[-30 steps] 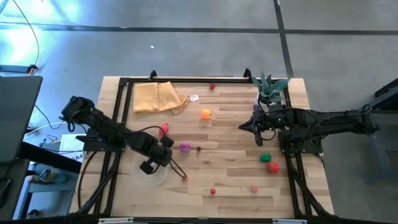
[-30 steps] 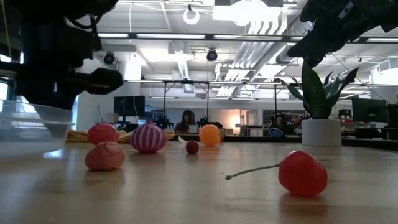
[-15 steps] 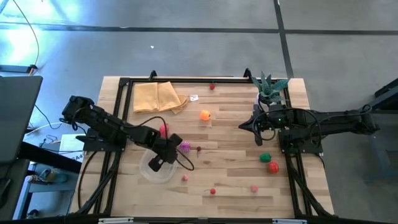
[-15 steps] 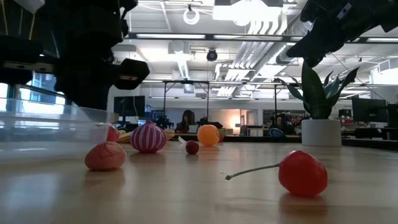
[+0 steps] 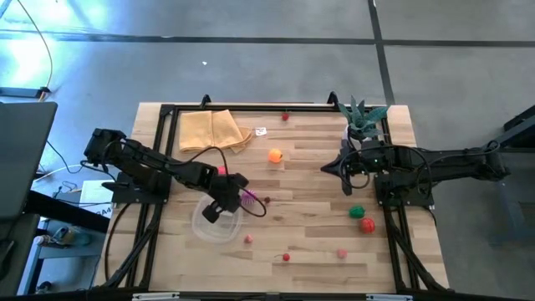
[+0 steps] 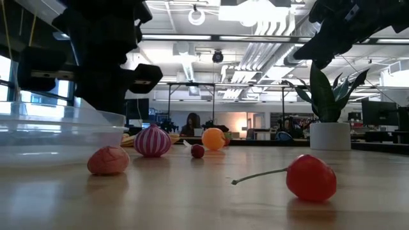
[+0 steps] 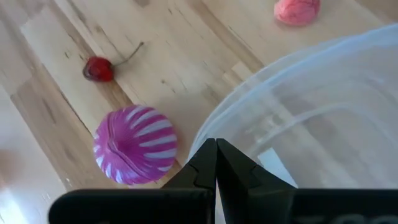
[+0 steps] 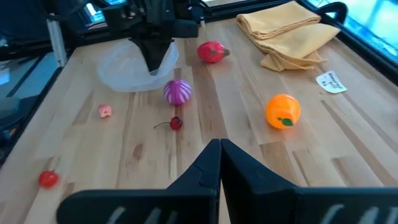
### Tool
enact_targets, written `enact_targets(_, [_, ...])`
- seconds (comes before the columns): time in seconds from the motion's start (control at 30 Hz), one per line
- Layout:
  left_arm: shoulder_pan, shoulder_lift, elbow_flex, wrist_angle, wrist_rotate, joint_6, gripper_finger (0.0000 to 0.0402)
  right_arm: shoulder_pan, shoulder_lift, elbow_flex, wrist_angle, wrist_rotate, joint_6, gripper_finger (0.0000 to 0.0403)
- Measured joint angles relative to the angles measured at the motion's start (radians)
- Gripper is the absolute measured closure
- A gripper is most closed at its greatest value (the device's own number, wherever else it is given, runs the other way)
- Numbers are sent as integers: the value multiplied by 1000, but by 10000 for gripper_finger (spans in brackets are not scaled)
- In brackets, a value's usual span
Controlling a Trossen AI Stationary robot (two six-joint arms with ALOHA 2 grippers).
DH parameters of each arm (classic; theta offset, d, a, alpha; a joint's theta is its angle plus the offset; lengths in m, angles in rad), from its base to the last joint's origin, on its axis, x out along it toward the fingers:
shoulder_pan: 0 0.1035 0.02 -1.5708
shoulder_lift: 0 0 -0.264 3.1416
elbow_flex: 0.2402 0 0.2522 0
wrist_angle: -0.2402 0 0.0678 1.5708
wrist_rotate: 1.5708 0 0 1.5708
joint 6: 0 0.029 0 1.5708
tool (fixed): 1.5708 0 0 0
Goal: Pick and placing Produce into tupperware
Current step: Move the bin to the center of the table
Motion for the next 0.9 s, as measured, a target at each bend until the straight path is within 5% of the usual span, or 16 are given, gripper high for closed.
enact_targets(0.2, [18, 107, 83, -10, 18, 47, 401, 0, 0, 0, 1, 2, 0, 402])
enact_targets(0.5, [19, 343, 363, -227, -10, 164, 401, 0, 0, 0, 0, 0, 0, 402])
enact_targets(0.9, [32, 415, 556, -233, -13, 289, 401, 0, 0, 0, -11, -1, 0, 402])
